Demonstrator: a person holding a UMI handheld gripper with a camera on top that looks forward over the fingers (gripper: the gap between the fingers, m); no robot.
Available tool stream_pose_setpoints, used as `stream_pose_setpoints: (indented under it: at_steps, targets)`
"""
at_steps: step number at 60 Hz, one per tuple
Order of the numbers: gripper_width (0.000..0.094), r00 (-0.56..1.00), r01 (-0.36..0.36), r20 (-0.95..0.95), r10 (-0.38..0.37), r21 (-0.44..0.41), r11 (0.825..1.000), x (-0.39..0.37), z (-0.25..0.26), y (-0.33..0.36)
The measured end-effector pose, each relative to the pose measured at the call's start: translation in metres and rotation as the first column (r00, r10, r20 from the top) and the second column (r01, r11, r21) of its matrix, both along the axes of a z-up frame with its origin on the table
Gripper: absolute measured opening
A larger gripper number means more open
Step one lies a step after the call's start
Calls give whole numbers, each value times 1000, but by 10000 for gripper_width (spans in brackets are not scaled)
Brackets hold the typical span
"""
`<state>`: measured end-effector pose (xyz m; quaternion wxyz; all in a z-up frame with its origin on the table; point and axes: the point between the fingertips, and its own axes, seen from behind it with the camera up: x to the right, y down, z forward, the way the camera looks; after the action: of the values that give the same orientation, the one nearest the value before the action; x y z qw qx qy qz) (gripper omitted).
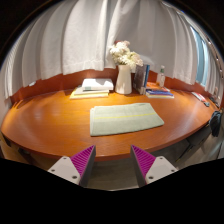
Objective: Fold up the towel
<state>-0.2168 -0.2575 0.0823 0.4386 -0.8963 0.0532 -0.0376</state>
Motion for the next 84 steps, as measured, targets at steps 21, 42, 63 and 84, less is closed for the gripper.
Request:
stream_pose_setpoints:
  at_steps: [21,42,63,84]
  targets:
    - [690,991,-129,6,130,-63,990,-52,-67,144]
    - [275,989,-140,45,143,-55,989,-30,-94,192]
    - [41,970,-240,27,241,-28,970,-11,-44,204]
    - [58,978,-203,59,202,1,979,176,18,216]
